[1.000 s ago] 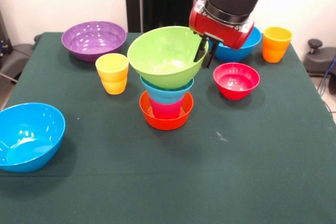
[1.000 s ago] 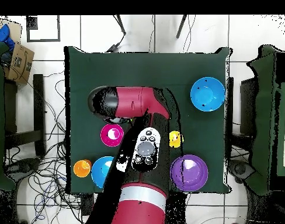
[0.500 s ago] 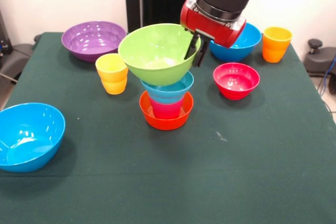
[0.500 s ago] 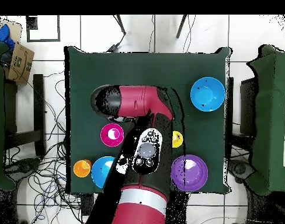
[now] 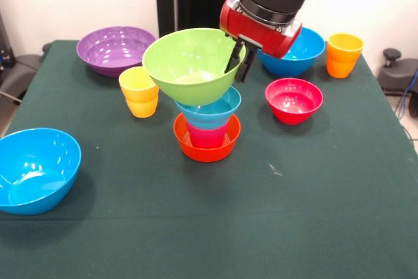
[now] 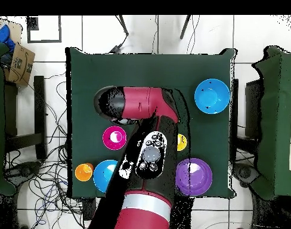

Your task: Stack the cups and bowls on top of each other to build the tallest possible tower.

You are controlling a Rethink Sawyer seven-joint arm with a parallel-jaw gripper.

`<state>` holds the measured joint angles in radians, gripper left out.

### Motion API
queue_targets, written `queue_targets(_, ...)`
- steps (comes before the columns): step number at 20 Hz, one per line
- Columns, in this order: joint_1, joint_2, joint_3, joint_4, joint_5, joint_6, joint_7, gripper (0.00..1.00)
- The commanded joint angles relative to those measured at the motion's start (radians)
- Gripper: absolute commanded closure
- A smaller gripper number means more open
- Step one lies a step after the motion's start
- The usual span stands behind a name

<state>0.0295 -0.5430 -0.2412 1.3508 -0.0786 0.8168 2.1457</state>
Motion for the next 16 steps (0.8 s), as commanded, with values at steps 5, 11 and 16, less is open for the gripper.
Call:
queue_targets(5,0.017,0.033,0.054,-0.037,0.029,0.02,0.141,1.0)
queue_targets(11,0.021,0.038,0.049,-0.035,0.028,0.007,0.146,1.0)
queue_targets(16,0.017,0.038,0.053,-0.032,0.032,0.004,0.139,1.0)
